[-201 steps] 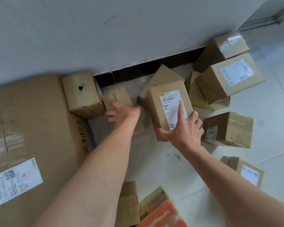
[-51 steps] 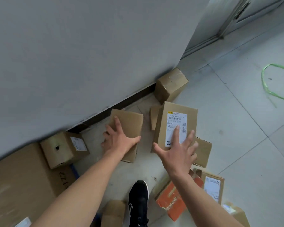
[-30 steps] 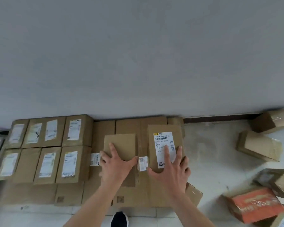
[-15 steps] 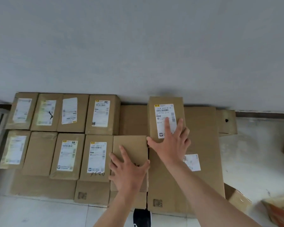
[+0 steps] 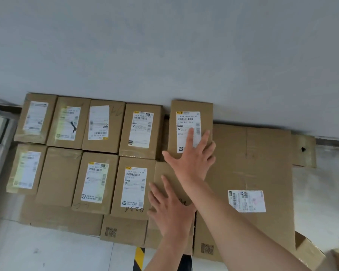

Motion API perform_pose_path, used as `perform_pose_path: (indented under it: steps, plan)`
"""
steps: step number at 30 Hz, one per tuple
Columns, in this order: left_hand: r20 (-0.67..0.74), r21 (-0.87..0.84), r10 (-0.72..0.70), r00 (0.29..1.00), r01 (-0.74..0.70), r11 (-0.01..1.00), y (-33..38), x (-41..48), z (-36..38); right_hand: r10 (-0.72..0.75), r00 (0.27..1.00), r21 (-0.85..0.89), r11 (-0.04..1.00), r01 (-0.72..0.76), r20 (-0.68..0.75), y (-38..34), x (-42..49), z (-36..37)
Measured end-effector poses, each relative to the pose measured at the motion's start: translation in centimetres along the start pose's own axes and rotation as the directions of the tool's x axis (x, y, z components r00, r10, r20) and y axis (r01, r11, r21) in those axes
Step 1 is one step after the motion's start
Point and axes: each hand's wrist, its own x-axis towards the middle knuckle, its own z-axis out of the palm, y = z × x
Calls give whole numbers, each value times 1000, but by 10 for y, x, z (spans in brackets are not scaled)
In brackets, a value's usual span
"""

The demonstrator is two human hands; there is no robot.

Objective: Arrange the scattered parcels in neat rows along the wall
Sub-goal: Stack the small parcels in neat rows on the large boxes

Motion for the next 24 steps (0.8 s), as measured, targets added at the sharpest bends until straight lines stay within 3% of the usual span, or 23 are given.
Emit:
perform_pose_path:
  steps: [5,11,14,19,24]
  plan:
    - [20,126,93,995,-95,987,8,22,19,-108,981,-33,993,115,160,-14,5,34]
    - [43,203,94,995,-101,974,8,29,31,-256,914,138,965,222,316,25,17,40]
    - [46,232,107,993,-115,966,5,29,27,-316,897,201,944,264,309,46,17,21]
    - [77,233,179,981,-193,953,12,16,6,-219,942,118,974,194,256,133,-8,-26]
    - [74,173,351,933,-359,917,71,-31,2,43,957,65,996,-64,288,268,-56,-73]
